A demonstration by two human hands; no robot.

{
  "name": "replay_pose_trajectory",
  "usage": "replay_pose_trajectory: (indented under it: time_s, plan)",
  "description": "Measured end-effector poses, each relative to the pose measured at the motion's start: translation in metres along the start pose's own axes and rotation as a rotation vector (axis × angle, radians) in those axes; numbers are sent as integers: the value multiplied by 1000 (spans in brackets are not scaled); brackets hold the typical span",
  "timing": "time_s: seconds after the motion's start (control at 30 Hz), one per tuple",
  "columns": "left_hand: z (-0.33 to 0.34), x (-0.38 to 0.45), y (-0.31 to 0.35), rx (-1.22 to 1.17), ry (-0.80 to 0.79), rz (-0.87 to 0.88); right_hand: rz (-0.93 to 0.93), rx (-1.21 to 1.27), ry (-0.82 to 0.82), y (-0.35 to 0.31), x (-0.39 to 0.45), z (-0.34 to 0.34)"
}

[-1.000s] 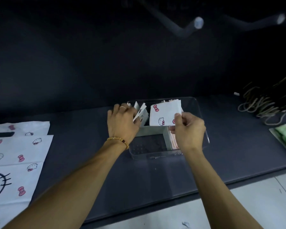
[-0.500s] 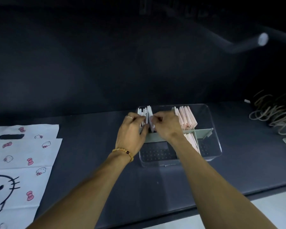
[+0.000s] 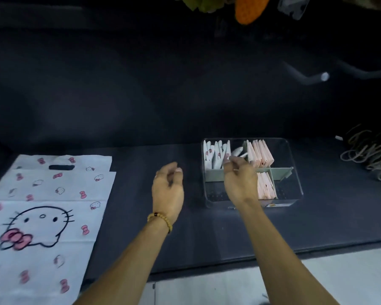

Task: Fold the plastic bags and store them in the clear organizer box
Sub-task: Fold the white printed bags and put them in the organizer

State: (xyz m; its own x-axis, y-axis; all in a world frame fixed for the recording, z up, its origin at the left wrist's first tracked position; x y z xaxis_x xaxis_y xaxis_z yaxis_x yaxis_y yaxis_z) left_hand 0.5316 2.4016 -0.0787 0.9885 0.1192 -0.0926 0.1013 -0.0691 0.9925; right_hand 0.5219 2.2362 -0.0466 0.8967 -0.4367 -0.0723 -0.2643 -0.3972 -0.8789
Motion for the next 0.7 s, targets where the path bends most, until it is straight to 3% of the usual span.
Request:
replay_pose_trajectory:
  time_s: [0.2, 0.47, 0.57, 0.7]
  plan:
    - [-104, -57, -11, -103, 103, -99, -6, 57, -122, -29, -82, 53]
    - [-288, -120, -48, 297, 232, -199, -44, 3, -485, -47, -194, 193]
    - [-340, -130, -65, 476, 206, -287, -198, -190, -714, -33, -235, 245]
    - [-380, -131, -80, 716, 116, -311, -582, -695, -893, -2, -261, 277]
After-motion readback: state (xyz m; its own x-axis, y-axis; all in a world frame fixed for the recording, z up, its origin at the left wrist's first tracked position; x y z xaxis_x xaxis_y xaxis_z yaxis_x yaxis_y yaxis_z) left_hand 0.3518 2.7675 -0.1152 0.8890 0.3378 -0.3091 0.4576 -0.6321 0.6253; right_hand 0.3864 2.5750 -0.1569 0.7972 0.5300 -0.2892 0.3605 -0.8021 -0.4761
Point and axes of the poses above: each hand's wrist, its own x-axis towards the middle knuckle, its own z-axis out of the palm, y = z × x, the point moved 2 cm from there along x, towards the middle knuckle, and after that the axes turned 4 degrees about -y, right-handed, at the moved point
